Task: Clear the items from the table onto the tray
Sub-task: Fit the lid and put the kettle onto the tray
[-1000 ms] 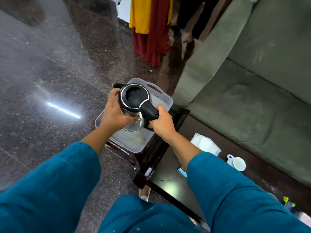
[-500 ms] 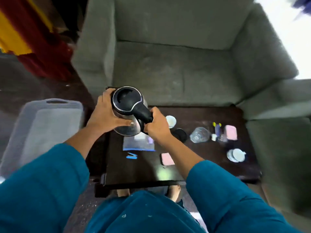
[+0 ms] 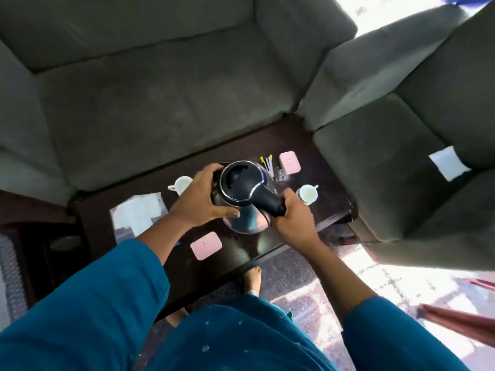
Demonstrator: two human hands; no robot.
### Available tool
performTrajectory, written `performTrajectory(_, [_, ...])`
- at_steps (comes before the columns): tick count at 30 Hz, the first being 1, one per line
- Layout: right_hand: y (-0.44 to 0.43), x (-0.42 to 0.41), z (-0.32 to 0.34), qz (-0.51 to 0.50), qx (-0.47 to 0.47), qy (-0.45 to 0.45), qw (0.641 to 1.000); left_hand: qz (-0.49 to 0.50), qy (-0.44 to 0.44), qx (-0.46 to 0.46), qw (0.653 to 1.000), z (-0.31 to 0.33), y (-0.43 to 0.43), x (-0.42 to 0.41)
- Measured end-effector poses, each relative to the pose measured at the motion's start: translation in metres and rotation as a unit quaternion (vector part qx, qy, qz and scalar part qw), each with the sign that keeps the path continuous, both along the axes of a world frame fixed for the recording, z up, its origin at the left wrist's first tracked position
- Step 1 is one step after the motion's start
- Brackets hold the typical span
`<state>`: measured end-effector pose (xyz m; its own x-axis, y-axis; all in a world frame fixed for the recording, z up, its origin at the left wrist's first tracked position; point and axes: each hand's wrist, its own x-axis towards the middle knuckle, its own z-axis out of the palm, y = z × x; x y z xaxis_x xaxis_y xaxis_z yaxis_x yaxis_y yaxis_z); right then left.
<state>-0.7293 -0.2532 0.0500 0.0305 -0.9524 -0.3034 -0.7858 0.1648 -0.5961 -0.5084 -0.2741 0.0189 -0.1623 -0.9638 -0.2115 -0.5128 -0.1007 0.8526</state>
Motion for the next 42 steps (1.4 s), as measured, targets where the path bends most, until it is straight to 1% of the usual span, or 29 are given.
performTrajectory(2, [-0.003, -0.021, -0.008, -0.016, 0.014, -0.002, 1.0, -0.022, 0.009, 0.019, 1.0, -0.01, -0.01, -0.018])
performTrajectory(5, [-0.006, -0.046, -0.021, -0.025, 0.037, 0.002, 0.999, -0.043, -0.009, 0.026, 0.999, -0.023, -0.022, -0.033])
performTrajectory(7, [-0.009, -0.059, -0.03, -0.022, 0.05, 0.013, 0.998, -0.031, -0.005, 0.033, 0.999, -0.034, -0.03, -0.039])
performTrajectory(9, [-0.014, -0.067, -0.037, -0.022, 0.064, 0.023, 0.997, 0.027, 0.012, 0.048, 0.998, -0.049, -0.037, -0.044])
performTrajectory(10, [-0.019, -0.07, -0.041, -0.021, 0.068, 0.023, 0.997, 0.08, 0.023, 0.064, 0.994, -0.06, -0.041, -0.046])
performTrajectory(12, [-0.029, -0.074, -0.05, -0.004, 0.076, 0.02, 0.997, 0.194, 0.057, 0.093, 0.975, -0.082, -0.049, -0.048])
performTrajectory(13, [-0.031, -0.074, -0.053, 0.006, 0.082, 0.024, 0.996, 0.226, 0.063, 0.105, 0.966, -0.092, -0.052, -0.048])
performTrajectory(14, [-0.035, -0.074, -0.057, 0.018, 0.09, 0.03, 0.995, 0.237, 0.056, 0.118, 0.963, -0.104, -0.055, -0.048])
performTrajectory(17, [-0.041, -0.076, -0.071, 0.046, 0.109, 0.049, 0.992, 0.214, 0.025, 0.145, 0.966, -0.133, -0.062, -0.05])
performTrajectory(19, [-0.046, -0.074, -0.078, 0.038, 0.12, 0.044, 0.991, 0.202, 0.019, 0.153, 0.967, -0.15, -0.065, -0.053])
performTrajectory(22, [-0.056, -0.068, -0.087, 0.02, 0.119, 0.02, 0.992, 0.218, 0.04, 0.166, 0.961, -0.17, -0.069, -0.057])
performTrajectory(25, [-0.059, -0.064, -0.093, 0.024, 0.116, 0.018, 0.993, 0.22, 0.059, 0.179, 0.957, -0.182, -0.069, -0.061])
performTrajectory(28, [-0.062, -0.062, -0.096, 0.029, 0.124, 0.026, 0.992, 0.203, 0.019, 0.171, 0.964, -0.188, -0.07, -0.064])
performTrajectory(30, [-0.066, -0.059, -0.098, 0.033, 0.118, 0.038, 0.992, 0.193, -0.019, 0.161, 0.968, -0.19, -0.072, -0.066])
performTrajectory(32, [-0.07, -0.056, -0.098, 0.035, 0.108, 0.053, 0.992, 0.191, -0.039, 0.156, 0.968, -0.191, -0.074, -0.068])
performTrajectory(37, [-0.075, -0.049, -0.094, 0.039, 0.093, 0.075, 0.992, 0.214, -0.041, 0.163, 0.962, -0.192, -0.074, -0.072])
performTrajectory(42, [-0.081, -0.043, -0.089, 0.062, 0.086, 0.085, 0.991, 0.216, -0.032, 0.158, 0.963, -0.195, -0.071, -0.071])
